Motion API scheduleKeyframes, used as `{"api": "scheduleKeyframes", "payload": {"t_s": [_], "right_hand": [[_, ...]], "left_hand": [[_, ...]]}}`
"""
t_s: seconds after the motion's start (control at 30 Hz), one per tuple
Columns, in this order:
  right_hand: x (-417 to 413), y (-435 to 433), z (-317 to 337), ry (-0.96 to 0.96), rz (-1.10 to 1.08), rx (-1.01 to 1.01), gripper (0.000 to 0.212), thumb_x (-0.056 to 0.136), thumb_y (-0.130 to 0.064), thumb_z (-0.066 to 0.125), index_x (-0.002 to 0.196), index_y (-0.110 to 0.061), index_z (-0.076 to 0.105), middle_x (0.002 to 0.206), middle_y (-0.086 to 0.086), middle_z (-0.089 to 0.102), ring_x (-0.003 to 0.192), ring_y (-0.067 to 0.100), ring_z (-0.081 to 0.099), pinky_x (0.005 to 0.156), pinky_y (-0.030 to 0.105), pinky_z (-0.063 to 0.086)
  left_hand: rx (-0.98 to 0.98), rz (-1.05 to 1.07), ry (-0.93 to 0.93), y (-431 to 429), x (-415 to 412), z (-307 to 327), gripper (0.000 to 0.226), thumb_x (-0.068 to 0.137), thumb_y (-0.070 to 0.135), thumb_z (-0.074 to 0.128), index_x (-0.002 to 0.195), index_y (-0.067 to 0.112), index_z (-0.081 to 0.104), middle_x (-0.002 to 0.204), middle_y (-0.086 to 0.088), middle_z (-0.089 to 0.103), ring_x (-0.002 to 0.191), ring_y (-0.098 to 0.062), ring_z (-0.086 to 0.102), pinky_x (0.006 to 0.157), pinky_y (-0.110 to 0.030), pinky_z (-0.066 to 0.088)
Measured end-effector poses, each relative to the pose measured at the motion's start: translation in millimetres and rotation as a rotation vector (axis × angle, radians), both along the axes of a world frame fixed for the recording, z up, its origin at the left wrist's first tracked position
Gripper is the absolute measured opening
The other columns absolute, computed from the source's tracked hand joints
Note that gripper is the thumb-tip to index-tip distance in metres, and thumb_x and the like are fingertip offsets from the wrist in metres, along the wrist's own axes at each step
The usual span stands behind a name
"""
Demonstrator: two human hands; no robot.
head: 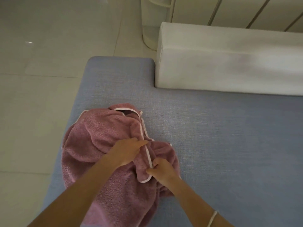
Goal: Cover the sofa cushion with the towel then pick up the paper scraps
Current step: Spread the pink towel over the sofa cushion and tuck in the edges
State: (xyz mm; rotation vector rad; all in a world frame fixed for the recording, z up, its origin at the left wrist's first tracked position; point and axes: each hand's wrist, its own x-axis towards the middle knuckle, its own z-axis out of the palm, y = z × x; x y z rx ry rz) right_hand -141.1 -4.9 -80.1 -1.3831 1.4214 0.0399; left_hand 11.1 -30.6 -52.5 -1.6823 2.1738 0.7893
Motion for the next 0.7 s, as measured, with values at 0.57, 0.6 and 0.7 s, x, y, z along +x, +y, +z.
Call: {"api": "scheduleKeyframes", "payload": {"t_s": [0.57, 0.6, 0.7], "right_hand": [[-187, -153, 122, 0.088, -0.348, -0.596, 0.016, 0.091, -0.007, 0.048, 0.079, -0.017, 0.049, 0.057, 0.004, 0.043, 0.052, 0.011, 0.043, 0.044, 0.012, 0.032], [-199, -165, 129, 0.110, -0.353, -0.616, 0.012, 0.091, -0.008, 0.048, 0.083, -0.017, 0.050, 0.060, 0.008, 0.045, 0.058, 0.017, 0.043, 0.047, 0.014, 0.030], [-219, -206, 142, 0.126, -0.369, -0.694, 0.010, 0.093, -0.012, 0.047, 0.084, -0.015, 0.050, 0.064, 0.009, 0.047, 0.058, 0.021, 0.040, 0.049, 0.016, 0.031]], "left_hand": [[-0.371, 0.247, -0.020, -113, -33, 64, 0.031, 0.090, 0.032, 0.054, 0.107, 0.007, 0.058, 0.116, -0.016, 0.062, 0.108, -0.031, 0.056, 0.085, -0.036, 0.040], [-0.399, 0.287, -0.020, -123, -41, 68, 0.030, 0.090, 0.031, 0.052, 0.105, 0.006, 0.058, 0.114, -0.017, 0.062, 0.107, -0.033, 0.056, 0.083, -0.037, 0.040], [-0.526, 0.336, -0.045, -163, -64, 78, 0.027, 0.091, 0.029, 0.052, 0.098, 0.003, 0.057, 0.105, -0.020, 0.063, 0.099, -0.036, 0.058, 0.075, -0.040, 0.042]]}}
